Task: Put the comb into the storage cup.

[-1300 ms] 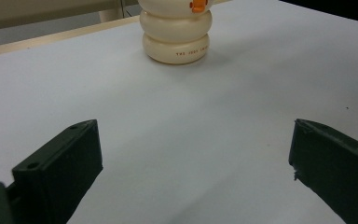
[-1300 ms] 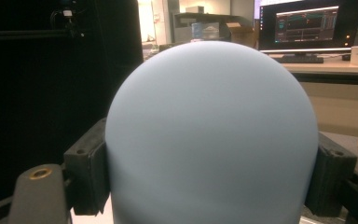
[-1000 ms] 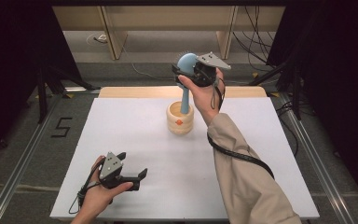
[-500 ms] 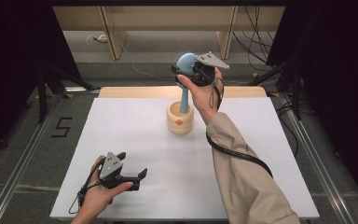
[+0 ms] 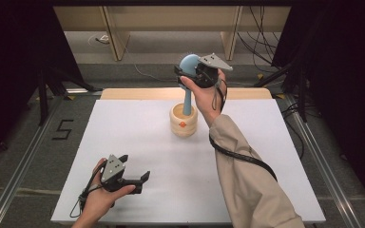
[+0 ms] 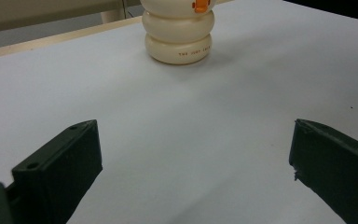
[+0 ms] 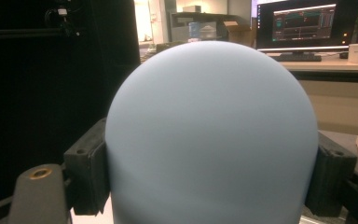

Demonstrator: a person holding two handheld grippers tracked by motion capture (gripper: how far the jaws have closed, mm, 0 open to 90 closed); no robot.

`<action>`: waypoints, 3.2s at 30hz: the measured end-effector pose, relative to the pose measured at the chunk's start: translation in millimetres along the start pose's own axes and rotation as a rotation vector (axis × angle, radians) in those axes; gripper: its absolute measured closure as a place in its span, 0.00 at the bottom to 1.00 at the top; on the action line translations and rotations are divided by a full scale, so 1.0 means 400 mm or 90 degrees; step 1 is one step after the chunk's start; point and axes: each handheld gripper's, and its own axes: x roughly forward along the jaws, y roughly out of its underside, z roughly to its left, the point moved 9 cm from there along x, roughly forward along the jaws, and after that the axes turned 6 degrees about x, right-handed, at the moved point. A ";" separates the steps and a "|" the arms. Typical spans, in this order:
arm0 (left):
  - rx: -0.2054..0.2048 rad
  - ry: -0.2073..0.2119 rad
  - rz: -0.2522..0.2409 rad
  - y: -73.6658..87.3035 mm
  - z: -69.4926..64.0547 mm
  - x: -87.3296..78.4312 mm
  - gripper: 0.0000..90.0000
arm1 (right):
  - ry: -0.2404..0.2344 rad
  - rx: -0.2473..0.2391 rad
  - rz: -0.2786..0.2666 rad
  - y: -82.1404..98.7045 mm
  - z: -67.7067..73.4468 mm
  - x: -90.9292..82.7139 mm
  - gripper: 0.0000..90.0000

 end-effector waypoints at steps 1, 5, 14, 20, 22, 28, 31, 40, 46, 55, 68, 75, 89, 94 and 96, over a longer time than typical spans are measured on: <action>0.000 0.000 0.000 0.000 0.000 0.000 0.02 | 0.000 0.000 0.000 0.000 0.000 0.001 0.23; 0.000 0.000 0.000 0.001 0.000 0.000 0.02 | 0.001 0.000 -0.001 0.002 -0.002 0.003 0.23; 0.001 0.000 0.000 0.000 0.000 0.000 0.02 | 0.000 -0.003 -0.001 0.013 -0.001 0.007 0.23; -0.002 -0.003 0.001 0.001 0.003 0.000 0.02 | 0.001 -0.005 -0.001 0.017 -0.001 0.009 0.23; -0.004 -0.005 0.001 0.002 0.005 0.000 0.02 | 0.001 -0.005 -0.002 0.017 -0.002 0.009 0.23; -0.002 -0.003 0.001 0.002 0.002 0.001 0.02 | 0.002 -0.005 -0.001 0.024 -0.004 0.011 0.23; -0.002 -0.004 0.001 0.002 0.003 0.001 0.02 | 0.003 -0.006 0.000 0.027 -0.004 0.012 0.23; -0.001 -0.003 0.001 0.002 0.002 0.001 0.02 | 0.002 -0.008 0.001 0.035 -0.003 0.016 0.23; -0.002 -0.002 0.000 0.002 0.001 0.001 0.02 | 0.002 -0.009 0.001 0.039 -0.002 0.017 0.23; 0.000 -0.001 0.001 0.002 0.000 0.001 0.02 | 0.004 -0.009 0.004 0.050 -0.004 0.018 0.23; -0.001 -0.001 0.001 0.003 -0.001 0.002 0.02 | 0.011 -0.012 0.000 0.062 -0.014 0.018 0.23; -0.001 -0.001 0.001 0.003 -0.001 0.002 0.02 | 0.011 -0.011 0.002 0.068 -0.014 0.019 0.23; -0.004 -0.002 0.001 0.004 0.001 0.002 0.02 | 0.011 -0.009 0.005 0.087 -0.015 0.022 0.23; -0.004 -0.002 0.002 0.004 0.000 0.002 0.02 | 0.011 -0.008 0.010 0.098 -0.015 0.025 0.23; -0.003 -0.002 0.002 0.004 0.000 0.002 0.02 | 0.010 -0.007 0.010 0.100 -0.015 0.026 0.23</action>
